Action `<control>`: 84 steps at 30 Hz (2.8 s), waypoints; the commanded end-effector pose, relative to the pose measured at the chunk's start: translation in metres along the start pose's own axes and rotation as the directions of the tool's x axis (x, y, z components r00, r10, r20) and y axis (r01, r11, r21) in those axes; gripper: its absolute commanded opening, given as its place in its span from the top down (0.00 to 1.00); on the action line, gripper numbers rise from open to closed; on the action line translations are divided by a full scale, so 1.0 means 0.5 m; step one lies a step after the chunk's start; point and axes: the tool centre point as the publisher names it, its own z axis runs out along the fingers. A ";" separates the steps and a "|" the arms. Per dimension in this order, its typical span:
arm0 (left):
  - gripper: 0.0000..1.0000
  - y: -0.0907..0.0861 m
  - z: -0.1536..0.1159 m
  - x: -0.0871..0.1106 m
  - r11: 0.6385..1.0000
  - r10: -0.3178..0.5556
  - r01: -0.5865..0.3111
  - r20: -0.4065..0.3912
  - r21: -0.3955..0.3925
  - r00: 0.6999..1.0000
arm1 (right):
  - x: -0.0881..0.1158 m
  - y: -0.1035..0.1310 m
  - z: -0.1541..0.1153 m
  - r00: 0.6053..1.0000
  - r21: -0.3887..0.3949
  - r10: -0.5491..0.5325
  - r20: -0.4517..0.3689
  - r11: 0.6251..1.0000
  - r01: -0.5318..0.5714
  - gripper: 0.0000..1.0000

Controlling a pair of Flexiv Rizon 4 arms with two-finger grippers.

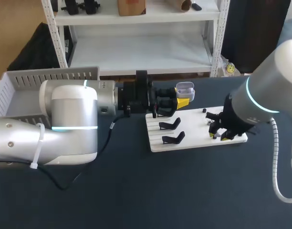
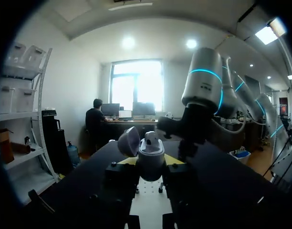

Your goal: Pick up each earbud case from the left stands, insert the matching earbuds, close the lid, and place the case in the box.

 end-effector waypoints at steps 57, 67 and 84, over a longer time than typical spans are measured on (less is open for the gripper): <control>1.00 0.000 0.001 0.001 1.000 0.000 0.000 0.001 -0.002 1.000 | -0.010 -0.009 0.038 0.998 0.051 -0.040 -0.038 0.998 0.042 0.97; 1.00 0.000 0.001 0.001 1.000 0.000 0.000 0.001 -0.002 1.000 | -0.011 0.006 0.006 0.999 0.051 -0.021 -0.024 0.998 0.022 1.00; 1.00 0.000 0.001 0.001 1.000 0.000 0.000 0.001 -0.002 1.000 | -0.029 0.036 -0.189 0.984 0.077 -0.160 -0.073 0.983 0.166 1.00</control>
